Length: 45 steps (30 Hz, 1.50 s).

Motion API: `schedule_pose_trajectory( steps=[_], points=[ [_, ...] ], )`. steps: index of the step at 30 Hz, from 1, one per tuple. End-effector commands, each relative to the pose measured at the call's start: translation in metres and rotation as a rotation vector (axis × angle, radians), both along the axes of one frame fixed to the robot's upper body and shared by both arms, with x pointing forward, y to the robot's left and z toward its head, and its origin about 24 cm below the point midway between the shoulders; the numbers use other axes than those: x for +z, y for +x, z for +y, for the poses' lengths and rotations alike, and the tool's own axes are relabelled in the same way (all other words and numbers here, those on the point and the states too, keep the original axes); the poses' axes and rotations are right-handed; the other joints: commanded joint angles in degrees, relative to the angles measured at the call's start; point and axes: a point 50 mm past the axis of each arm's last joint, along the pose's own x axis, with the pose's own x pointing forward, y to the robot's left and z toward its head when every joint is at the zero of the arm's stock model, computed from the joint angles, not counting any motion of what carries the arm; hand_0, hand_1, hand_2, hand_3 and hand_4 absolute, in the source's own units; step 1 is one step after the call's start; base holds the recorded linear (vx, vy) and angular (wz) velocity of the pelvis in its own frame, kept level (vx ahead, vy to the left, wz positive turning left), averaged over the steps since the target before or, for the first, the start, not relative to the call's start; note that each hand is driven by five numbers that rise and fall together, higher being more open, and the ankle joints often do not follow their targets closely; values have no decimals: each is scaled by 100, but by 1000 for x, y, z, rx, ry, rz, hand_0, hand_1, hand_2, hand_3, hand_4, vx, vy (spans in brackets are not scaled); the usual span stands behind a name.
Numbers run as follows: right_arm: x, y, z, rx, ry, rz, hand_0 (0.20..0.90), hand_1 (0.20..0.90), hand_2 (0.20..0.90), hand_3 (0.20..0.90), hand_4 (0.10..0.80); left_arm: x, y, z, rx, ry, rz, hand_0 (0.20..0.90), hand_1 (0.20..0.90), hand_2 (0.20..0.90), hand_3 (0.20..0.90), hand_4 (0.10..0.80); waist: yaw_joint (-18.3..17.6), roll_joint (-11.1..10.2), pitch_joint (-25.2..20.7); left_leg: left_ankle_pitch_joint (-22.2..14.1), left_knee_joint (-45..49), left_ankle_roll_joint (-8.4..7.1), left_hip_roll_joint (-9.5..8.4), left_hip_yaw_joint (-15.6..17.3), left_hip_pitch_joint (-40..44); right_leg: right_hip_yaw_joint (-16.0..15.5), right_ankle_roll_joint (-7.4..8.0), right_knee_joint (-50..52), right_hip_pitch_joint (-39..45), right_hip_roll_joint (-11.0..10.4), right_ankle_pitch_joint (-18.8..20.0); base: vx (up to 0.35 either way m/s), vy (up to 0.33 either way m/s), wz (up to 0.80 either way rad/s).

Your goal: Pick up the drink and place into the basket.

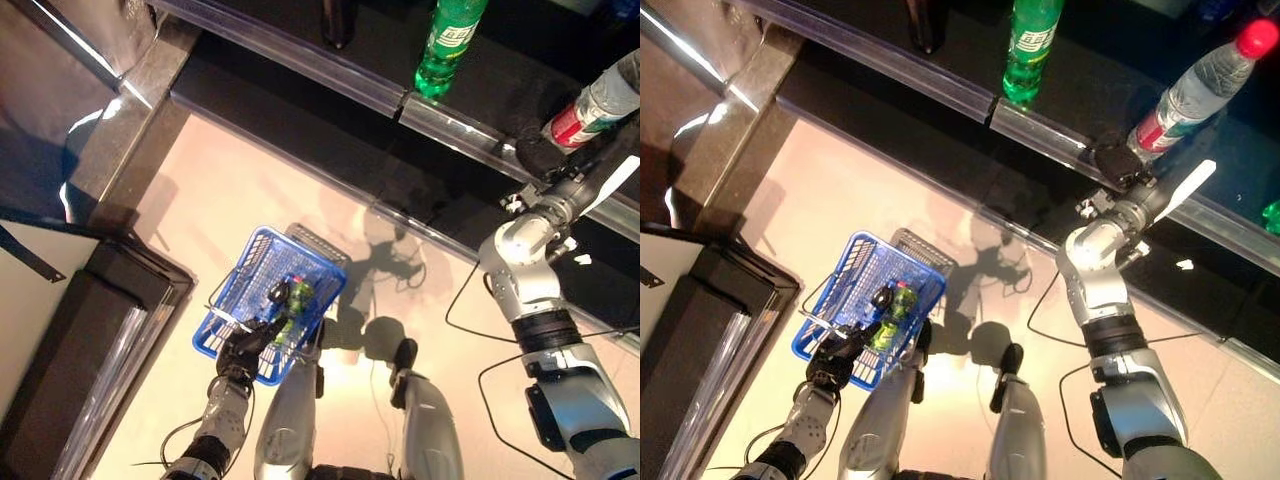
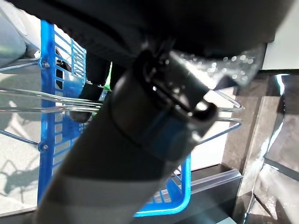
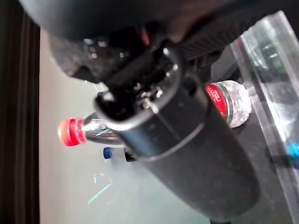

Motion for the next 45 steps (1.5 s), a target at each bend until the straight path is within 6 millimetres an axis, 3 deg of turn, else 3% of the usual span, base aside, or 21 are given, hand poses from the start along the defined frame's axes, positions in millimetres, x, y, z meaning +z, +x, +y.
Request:
schedule_pose_trajectory(
  steps=[1,13,15,23,37,41,45],
  points=[
    [86,-18,-18,-58,-66,-332,900,900,900,900,800,-5,-22,11,-14,34,-12,300,300,300,200,100,130,35,-65,-361,447,84,-242,-368,-136,-133,-196,342,-161,45,28,0,0,0],
    [122,-14,-32,-118,-41,-369,900,900,900,900,800,-1,-20,12,-37,25,-34,300,300,300,200,100,294,89,-65,-384,436,139,-332,-397,-239,-206,-191,497,-321,-5,-37,0,0,0],
    [132,-15,-36,-145,-56,-382,300,300,300,200,100,1,-20,14,-40,25,-35,300,300,300,200,100,341,107,-65,-386,421,152,-362,-405,-240,-220,-186,515,-336,-11,-42,0,0,0],
    [143,-18,-41,-195,-88,-389,300,300,300,200,100,1,-21,20,-39,29,-28,300,300,300,200,100,387,92,-65,-417,453,177,-392,-388,-218,-257,-187,579,-329,-20,-78,-5,16,4],
    [139,-24,-64,-235,-108,-375,300,300,300,200,100,3,-22,30,-27,37,-36,300,300,300,200,100,424,22,-65,-521,666,196,-418,-447,-171,-356,-248,804,-245,20,-221,-21,-11,6],
    [141,-27,-59,-190,-127,-420,300,300,300,200,100,5,-22,31,-10,31,-55,300,300,300,200,100,396,2,-65,-541,668,182,-402,-446,-80,-373,-281,831,-158,52,-280,-43,-10,2],
    [142,-36,-41,-110,-169,-495,300,300,300,200,100,9,-20,34,22,10,-107,300,300,300,200,100,307,-5,-65,-541,605,154,-384,-412,126,-377,-314,848,4,87,-353,-52,9,1]
  ],
)
